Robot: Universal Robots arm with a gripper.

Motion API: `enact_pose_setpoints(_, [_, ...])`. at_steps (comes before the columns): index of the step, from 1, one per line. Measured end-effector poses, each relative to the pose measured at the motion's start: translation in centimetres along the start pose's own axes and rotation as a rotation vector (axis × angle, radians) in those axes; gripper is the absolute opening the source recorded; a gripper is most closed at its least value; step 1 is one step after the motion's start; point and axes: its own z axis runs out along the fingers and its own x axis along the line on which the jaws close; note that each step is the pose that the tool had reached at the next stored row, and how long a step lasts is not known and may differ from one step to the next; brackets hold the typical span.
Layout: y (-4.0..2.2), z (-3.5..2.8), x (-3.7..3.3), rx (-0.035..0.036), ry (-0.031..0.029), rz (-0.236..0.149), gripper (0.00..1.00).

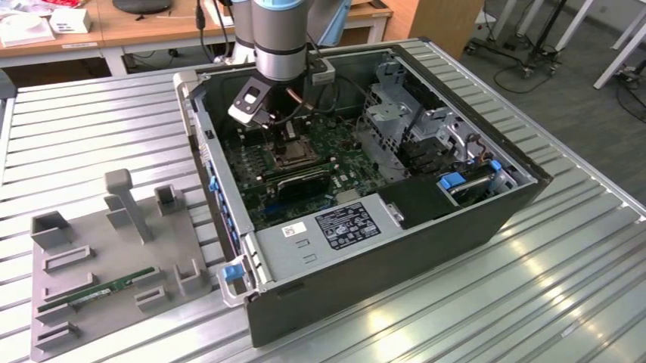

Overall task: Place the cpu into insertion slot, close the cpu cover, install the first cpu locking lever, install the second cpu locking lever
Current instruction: 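Close the cpu cover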

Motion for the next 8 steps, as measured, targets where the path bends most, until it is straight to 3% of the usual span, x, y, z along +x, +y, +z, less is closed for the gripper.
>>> enact_pose_setpoints(8, [-0.01,0.19,-0.01,0.0002,-0.0003,0.000,0.11])
